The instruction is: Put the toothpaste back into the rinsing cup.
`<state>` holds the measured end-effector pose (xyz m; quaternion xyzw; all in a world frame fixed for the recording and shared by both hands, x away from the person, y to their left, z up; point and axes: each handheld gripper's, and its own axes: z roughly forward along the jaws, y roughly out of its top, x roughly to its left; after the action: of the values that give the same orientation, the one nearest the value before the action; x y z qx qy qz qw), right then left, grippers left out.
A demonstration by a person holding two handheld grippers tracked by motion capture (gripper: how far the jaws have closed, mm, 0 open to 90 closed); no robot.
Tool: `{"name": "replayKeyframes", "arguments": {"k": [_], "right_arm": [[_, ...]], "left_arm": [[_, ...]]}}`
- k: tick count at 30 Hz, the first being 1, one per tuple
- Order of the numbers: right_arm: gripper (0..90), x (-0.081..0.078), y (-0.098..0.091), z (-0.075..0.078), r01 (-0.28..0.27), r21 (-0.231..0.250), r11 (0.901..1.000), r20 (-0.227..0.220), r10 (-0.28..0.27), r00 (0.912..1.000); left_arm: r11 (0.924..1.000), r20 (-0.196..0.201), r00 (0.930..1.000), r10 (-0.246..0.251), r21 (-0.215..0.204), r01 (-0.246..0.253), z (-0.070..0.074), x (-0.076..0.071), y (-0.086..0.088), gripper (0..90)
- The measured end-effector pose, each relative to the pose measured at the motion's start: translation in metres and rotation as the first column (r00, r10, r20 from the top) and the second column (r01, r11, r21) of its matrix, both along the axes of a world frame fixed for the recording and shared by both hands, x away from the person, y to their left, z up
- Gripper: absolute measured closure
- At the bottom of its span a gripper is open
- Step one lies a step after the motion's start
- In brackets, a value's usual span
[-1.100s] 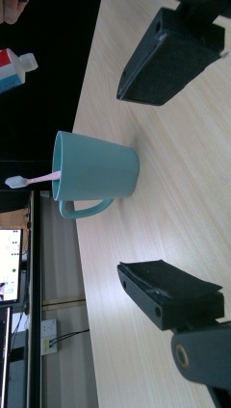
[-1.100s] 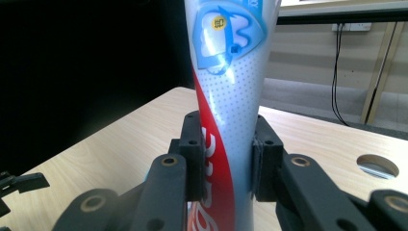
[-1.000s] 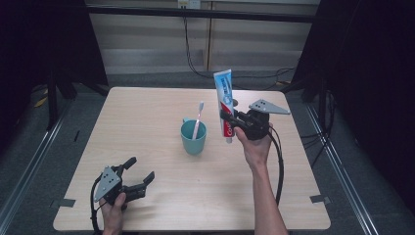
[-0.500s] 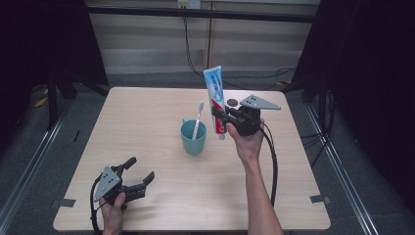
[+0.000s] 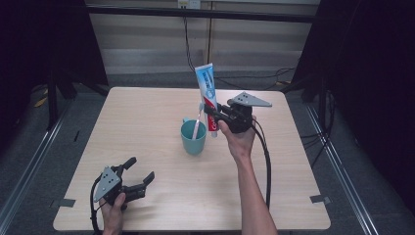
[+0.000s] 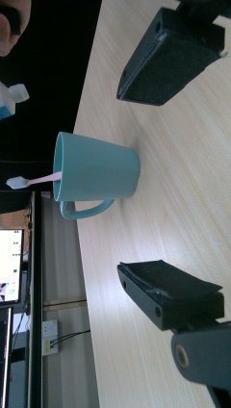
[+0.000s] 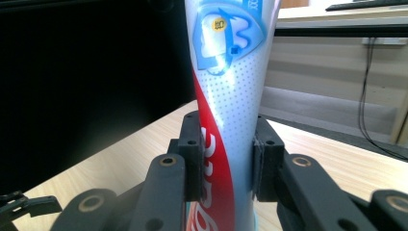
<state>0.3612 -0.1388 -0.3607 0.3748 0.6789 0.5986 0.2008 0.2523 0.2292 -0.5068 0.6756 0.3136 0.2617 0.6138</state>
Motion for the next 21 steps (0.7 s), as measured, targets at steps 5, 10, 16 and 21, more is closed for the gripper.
{"name": "replayKeyframes", "arguments": {"k": [5, 10, 16, 21], "right_arm": [[71.2, 0.006, 0.007, -0.003, -0.013, 0.000, 0.9999, -0.010, 0.013, 0.9999], [70.9, 0.012, 0.017, -0.003, -0.019, -0.004, 0.9998, -0.016, 0.019, 0.9997], [71.4, 0.019, 0.028, -0.006, -0.034, -0.015, 0.9993, -0.030, 0.034, 0.9990], [72.2, 0.025, 0.032, -0.009, -0.034, -0.025, 0.9991, -0.046, 0.032, 0.9984]], "left_arm": [[1.0000, 0.000, 1.0000, -0.002, 0.000, 0.002, 0.000, 0.000, 0.000, 15.9], [1.0000, -0.006, 1.0000, 0.000, -0.003, 0.000, 0.000, -0.001, -0.002, 15.9], [1.0000, 0.000, 1.0000, -0.001, -0.001, 0.001, 0.000, 0.000, -0.001, 15.9], [1.0000, 0.005, 1.0000, -0.002, 0.005, 0.002, 0.000, 0.000, 0.000, 15.9]]}}
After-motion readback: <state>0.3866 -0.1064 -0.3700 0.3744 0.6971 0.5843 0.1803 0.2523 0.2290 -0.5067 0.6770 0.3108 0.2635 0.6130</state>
